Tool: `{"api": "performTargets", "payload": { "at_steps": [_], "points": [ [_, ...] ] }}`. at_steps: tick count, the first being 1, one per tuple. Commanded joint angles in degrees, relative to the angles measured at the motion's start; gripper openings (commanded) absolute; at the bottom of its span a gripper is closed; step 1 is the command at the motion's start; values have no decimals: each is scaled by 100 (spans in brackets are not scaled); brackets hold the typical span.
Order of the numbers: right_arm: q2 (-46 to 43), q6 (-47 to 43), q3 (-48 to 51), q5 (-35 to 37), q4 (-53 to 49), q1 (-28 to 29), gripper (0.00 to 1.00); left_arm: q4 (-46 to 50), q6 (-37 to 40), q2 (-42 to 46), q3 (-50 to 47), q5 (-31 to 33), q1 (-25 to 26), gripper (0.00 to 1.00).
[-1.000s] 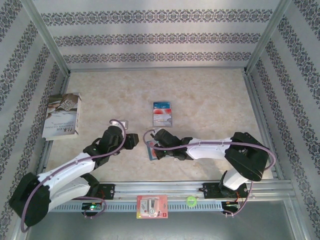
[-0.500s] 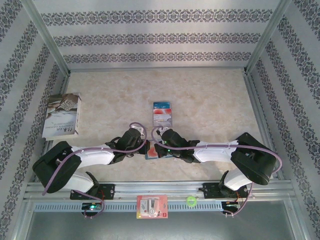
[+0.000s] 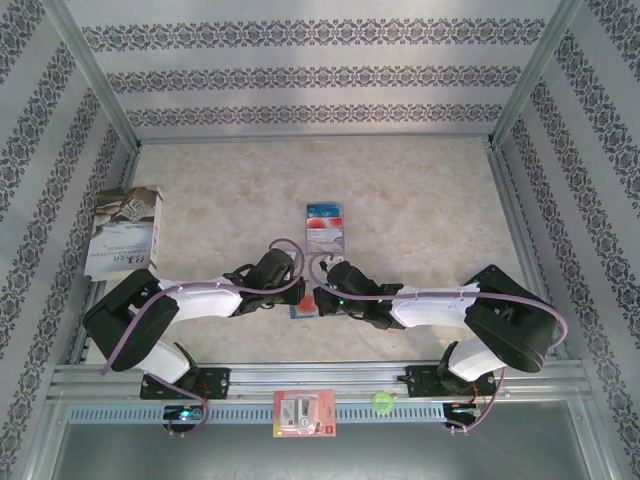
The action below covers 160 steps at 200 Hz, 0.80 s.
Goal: Take the credit cards out of the card holder
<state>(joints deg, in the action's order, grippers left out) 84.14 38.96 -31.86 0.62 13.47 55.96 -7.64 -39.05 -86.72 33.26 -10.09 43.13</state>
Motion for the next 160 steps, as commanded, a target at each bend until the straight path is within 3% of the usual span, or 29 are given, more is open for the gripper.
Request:
{"api": "performTargets", "payload": {
  "at_steps": [1,63,134,160],
  "points": [
    [-237,275,142,360,-257,-74,0,492,134,-133,28,-134,30,0],
    [-549,958,276,1123,-1185,-94,0,377,195,-157,5,-251,2,0],
    [-935,1353,135,1677,-2274,-154,30,377,415,-186,102,-315,2,0],
    [-1463,1034,169,1499,-2196,-238,32,326,450,-85,123,-294,2,0]
  ]
}}
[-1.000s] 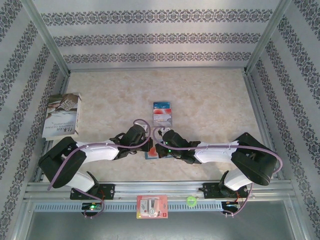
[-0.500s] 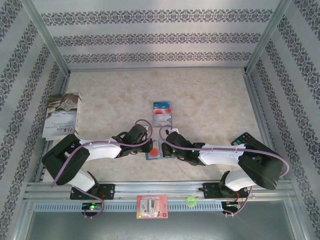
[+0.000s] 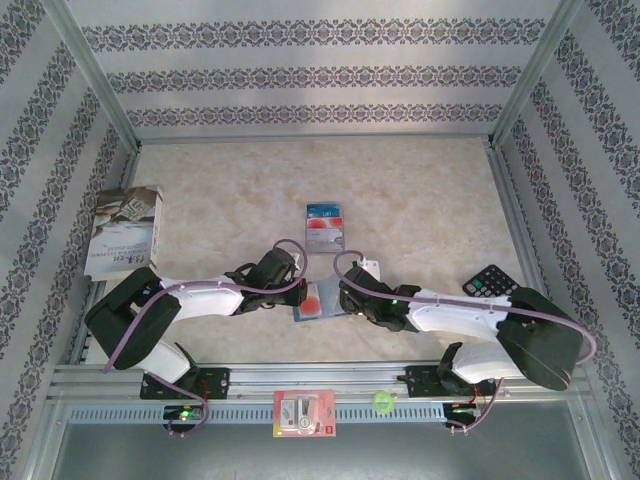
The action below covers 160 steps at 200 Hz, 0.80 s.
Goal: Take the credit cards out of the card holder
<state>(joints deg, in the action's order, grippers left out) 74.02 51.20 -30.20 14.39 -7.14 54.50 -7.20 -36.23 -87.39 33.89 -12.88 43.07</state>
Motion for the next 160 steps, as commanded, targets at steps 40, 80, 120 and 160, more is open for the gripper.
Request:
{"api": "performTargets", "payload": {
  "at_steps": [40,80,120,160],
  "points": [
    [-564,-970,-357,-1408,353,-299,26,193,212,185,67,38,11,0],
    [443,-1003,-815,-2855,744,-422,18,217,261,222,74,36,9,0],
    [1184,-754,-809,-2849,597,-576,13,214,326,164,108,26,9,0],
    [1349,-505,-672,-2225,-14,-675,12,169,371,47,160,21,9,0]
  ]
}}
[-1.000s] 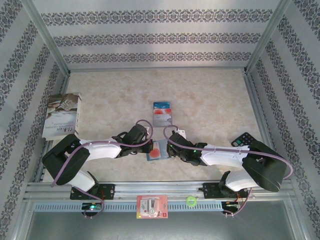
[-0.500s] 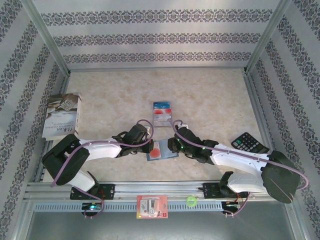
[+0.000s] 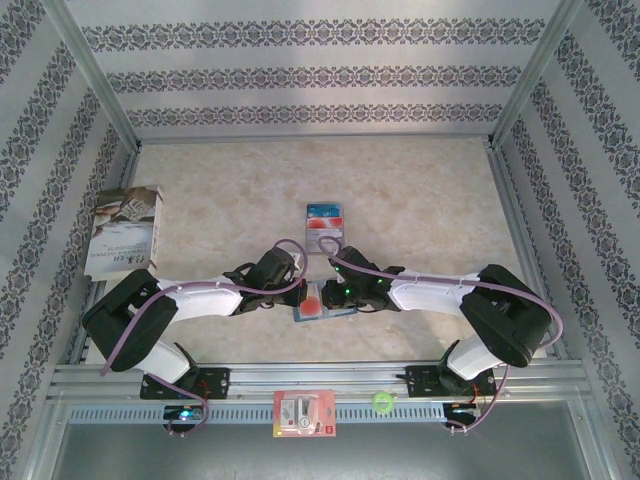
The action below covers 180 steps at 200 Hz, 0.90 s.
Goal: Take the credit cards out of the card holder
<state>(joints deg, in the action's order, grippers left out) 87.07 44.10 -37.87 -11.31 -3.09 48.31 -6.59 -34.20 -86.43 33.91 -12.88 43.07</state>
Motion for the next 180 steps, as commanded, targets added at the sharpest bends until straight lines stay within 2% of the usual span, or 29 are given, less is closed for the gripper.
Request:
{"api": "performTargets", "payload": {
  "at_steps": [1,21,46,55,69,81,97,117,148,180],
  "points": [
    [41,210,95,352,-428,-54,12,107,172,-54,163,18,9,0],
    [-89,243,121,442,-432,-50,13,132,234,1,202,54,4,0],
    [-517,49,99,385,-235,2,24,324,395,396,281,196,-24,0],
    [-666,-58,33,355,-242,20,26,451,486,620,316,256,-35,7],
    [-832,-144,-26,274,-244,20,26,623,611,921,364,287,-35,15],
    [-909,-139,-54,191,-198,5,26,730,649,1005,392,223,-35,16],
    [-770,-104,-75,-263,18,-80,26,782,584,889,368,29,-35,16],
    [-374,57,-85,-797,329,-224,23,420,336,676,90,-161,-35,21],
    [-36,256,-63,-838,545,-339,20,-55,99,303,-139,-301,-18,21],
    [135,345,-37,-817,555,-442,21,127,123,70,-89,-85,-9,18]
  ]
}}
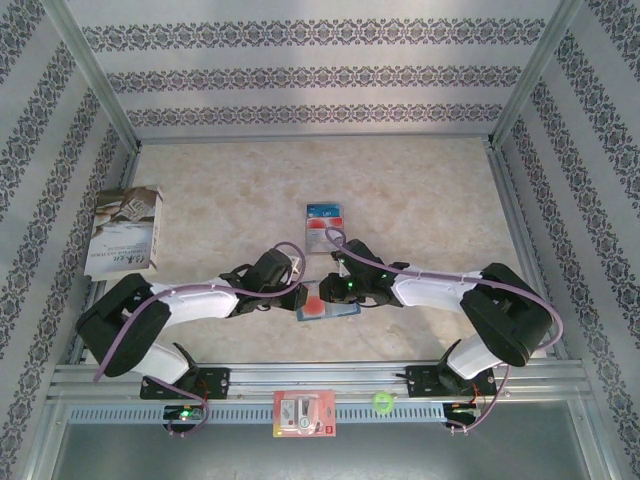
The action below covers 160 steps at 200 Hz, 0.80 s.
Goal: Take the credit cards out of the card holder
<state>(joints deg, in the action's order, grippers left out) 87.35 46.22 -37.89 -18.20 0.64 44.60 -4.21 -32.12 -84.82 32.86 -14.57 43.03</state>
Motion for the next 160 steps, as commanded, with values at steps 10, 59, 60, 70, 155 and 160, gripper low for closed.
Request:
{"api": "performTargets", "payload": {
  "at_steps": [10,59,60,70,155,160],
  "points": [
    [150,144,-43,-143,182,-83,21,-35,-45,-135,33,124,-5,17],
    [347,256,-17,-178,267,-122,21,-14,9,-363,73,148,-5,8],
    [350,261,-17,-181,273,-129,21,-16,11,-371,77,148,-5,8],
    [402,298,5,-212,327,-133,20,-36,21,-400,77,147,-5,7],
    [297,415,270,-337,388,-437,21,23,120,-455,95,163,2,1],
    [332,419,258,-367,414,-431,21,24,127,-458,104,155,-4,1]
  ]
}}
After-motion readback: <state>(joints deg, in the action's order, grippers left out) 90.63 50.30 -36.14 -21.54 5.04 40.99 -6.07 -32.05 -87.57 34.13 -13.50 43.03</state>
